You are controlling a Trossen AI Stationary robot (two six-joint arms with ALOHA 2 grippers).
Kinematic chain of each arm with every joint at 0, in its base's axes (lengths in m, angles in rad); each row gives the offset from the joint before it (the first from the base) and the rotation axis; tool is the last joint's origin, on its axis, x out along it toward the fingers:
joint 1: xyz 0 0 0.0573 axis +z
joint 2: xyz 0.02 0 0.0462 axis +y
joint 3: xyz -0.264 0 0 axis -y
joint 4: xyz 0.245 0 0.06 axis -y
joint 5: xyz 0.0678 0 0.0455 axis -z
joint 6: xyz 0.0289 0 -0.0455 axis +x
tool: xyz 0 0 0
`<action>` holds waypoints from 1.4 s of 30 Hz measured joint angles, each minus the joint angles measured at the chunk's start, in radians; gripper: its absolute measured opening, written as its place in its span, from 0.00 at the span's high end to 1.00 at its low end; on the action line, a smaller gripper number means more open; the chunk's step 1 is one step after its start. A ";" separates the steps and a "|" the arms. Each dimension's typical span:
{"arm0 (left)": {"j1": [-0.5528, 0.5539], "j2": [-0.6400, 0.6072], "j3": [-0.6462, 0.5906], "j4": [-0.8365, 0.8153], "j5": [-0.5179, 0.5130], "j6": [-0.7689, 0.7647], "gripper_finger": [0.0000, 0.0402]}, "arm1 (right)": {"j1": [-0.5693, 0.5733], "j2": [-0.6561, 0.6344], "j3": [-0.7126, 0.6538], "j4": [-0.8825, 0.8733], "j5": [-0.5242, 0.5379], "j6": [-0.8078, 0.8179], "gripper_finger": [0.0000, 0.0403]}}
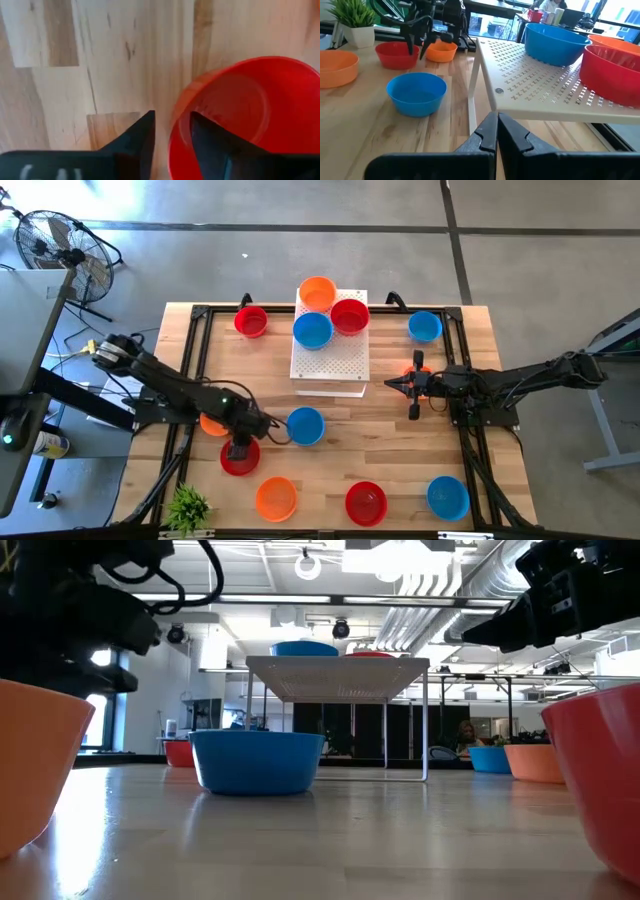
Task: Pick & Place Mini bowls
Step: Stack the red bowl on top of the red bowl on the shelf
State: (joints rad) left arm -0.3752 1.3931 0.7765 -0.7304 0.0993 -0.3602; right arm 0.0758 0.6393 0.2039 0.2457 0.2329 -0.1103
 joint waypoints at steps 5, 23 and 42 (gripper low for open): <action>0.004 0.010 0.003 0.006 0.032 0.006 0.94 | 0.000 0.000 0.000 -0.001 0.002 -0.002 1.00; 0.148 0.069 0.304 0.226 -0.109 -0.196 0.99 | 0.000 0.001 0.000 0.012 0.022 0.000 1.00; 0.150 0.487 0.563 0.441 -0.326 -0.189 1.00 | 0.000 0.001 0.000 0.003 0.006 -0.002 1.00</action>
State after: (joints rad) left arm -0.2247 1.8804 1.3392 -0.2893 -0.2263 -0.5495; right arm 0.0757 0.6399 0.2035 0.2486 0.2394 -0.1120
